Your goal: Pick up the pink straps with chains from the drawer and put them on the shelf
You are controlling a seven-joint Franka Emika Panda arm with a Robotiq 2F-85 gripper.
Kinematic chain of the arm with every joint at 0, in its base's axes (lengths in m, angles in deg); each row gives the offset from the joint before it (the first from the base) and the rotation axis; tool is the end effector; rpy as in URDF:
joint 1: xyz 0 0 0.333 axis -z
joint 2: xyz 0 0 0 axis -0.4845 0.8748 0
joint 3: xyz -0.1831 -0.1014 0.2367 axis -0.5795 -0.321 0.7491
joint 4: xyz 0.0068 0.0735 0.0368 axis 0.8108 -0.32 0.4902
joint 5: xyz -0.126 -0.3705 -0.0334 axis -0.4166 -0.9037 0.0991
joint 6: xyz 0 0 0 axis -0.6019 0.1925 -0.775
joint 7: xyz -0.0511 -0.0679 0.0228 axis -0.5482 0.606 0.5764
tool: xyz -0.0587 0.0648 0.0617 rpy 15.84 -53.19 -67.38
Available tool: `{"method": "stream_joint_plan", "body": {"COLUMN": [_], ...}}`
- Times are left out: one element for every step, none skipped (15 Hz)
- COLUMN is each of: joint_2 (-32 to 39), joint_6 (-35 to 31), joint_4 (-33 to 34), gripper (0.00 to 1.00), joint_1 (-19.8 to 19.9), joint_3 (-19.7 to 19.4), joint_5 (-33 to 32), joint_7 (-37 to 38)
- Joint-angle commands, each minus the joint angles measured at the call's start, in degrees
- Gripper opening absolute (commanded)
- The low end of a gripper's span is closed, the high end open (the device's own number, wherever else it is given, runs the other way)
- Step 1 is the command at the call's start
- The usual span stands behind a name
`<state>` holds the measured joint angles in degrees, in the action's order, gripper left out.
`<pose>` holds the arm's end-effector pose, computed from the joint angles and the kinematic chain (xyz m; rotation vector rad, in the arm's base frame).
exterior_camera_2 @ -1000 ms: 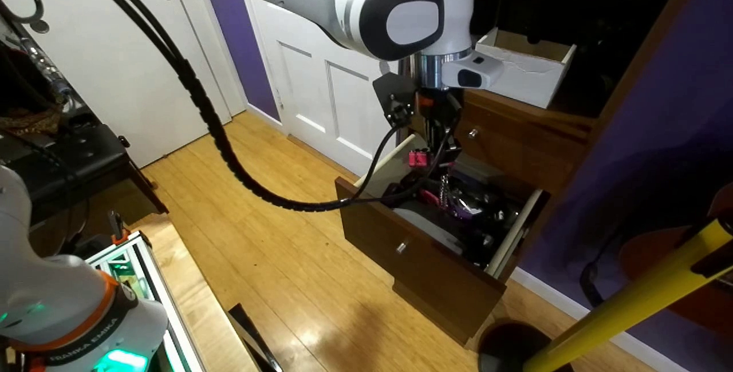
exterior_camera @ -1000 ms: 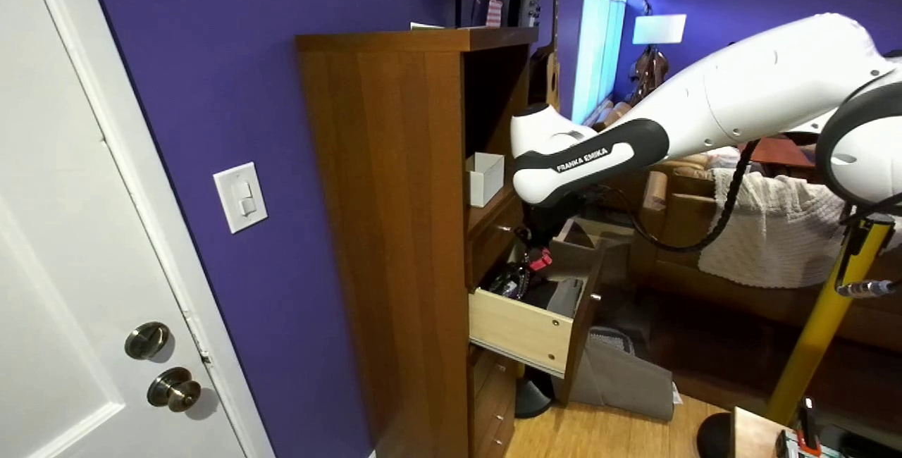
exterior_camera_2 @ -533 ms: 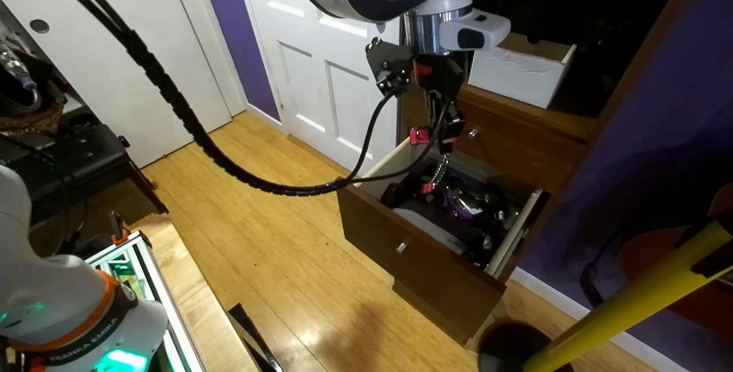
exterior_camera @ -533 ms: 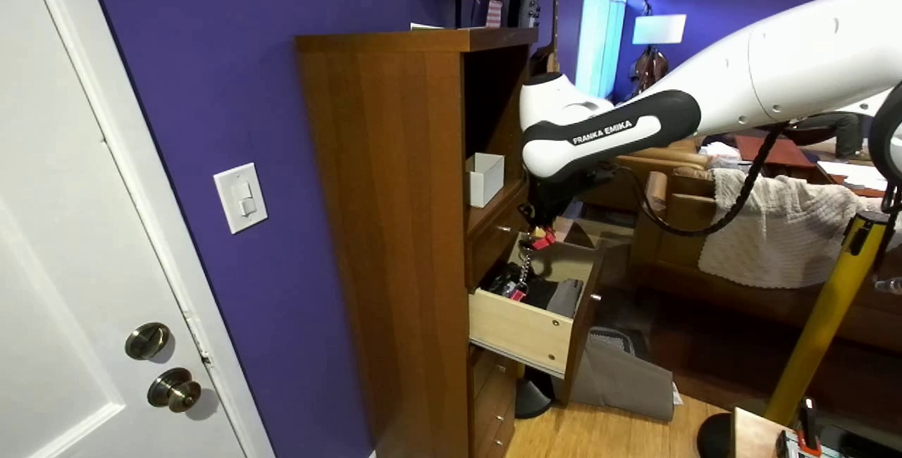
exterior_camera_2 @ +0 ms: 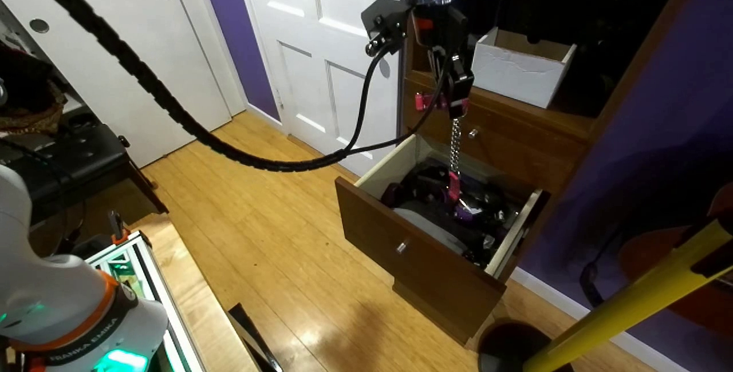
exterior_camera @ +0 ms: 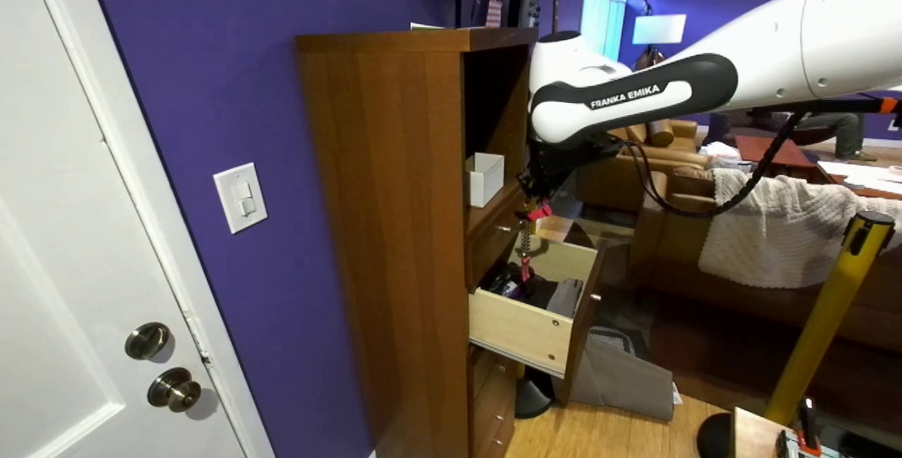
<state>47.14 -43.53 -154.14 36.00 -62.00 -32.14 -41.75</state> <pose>0.5681 -0.2261 0.5206 2.7919 -0.8865 0.2845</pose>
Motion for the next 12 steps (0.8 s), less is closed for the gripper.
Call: {"method": "stream_joint_plan", "body": {"joint_2": [-0.4,-0.72,-0.88,-0.88,-0.86,-0.85,-0.85,-0.85,-1.29,-2.0,-2.62,-3.5], "joint_6": [0.85,1.21,1.37,1.39,1.41,1.42,1.42,1.43,0.79,0.76,0.34,0.2], "joint_4": [0.55,0.69,0.74,0.74,0.73,0.73,0.74,0.74,1.22,1.77,2.23,2.98], "gripper": [0.06,0.06,0.06,0.06,0.06,0.06,0.06,0.06,0.01,0.01,0.01,0.01], "joint_1": [1.07,1.06,1.04,1.04,1.05,1.07,1.1,1.12,1.08,1.15,1.22,1.34], "joint_3": [1.29,1.45,1.55,1.57,1.57,1.58,1.58,1.58,1.49,1.46,1.44,1.4], "joint_5": [0.05,0.09,0.11,0.11,0.12,0.12,0.12,0.12,-1.0,-1.26,-1.32,-0.9], "joint_7": [-0.05,-0.06,-0.06,-0.06,-0.06,-0.06,-0.06,-0.06,0.46,0.52,0.69,0.7]}}
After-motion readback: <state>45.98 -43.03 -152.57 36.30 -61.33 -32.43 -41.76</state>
